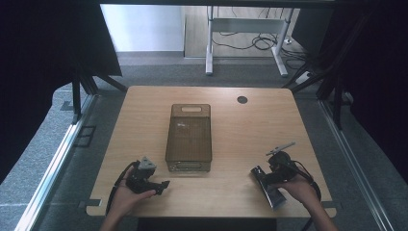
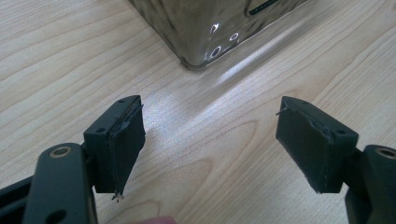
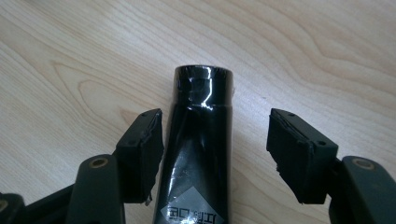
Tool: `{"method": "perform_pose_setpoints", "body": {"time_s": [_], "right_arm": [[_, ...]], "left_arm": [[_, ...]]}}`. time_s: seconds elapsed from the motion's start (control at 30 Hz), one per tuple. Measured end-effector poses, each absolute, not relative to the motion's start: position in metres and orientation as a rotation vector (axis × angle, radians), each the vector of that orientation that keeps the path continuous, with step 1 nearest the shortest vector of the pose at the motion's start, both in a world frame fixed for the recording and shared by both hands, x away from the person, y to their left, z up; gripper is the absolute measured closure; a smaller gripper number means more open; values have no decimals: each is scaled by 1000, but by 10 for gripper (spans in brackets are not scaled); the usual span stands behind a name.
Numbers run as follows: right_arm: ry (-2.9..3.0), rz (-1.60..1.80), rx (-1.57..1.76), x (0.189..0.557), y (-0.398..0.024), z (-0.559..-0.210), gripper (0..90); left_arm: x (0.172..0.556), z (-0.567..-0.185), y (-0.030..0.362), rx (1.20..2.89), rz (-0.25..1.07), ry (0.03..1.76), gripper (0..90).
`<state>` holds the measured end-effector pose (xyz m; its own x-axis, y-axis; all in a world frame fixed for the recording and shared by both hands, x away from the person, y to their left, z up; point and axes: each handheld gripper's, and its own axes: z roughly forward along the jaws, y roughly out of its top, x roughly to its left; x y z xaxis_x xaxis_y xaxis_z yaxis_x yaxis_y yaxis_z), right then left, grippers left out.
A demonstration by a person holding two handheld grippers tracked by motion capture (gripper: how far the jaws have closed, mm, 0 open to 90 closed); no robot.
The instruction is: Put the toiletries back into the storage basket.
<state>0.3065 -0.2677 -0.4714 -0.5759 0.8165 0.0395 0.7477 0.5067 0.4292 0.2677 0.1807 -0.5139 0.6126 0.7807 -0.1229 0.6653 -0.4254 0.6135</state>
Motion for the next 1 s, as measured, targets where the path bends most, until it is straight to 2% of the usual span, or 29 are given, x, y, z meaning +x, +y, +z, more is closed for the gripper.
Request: {"method": "perform_pose_setpoints", "body": {"time_s": [1.0], "right_arm": [[2652,402,1389,301,-251,-495,343]], "left_arm": [[267,-513,178,2218,245,1119,238]]}}
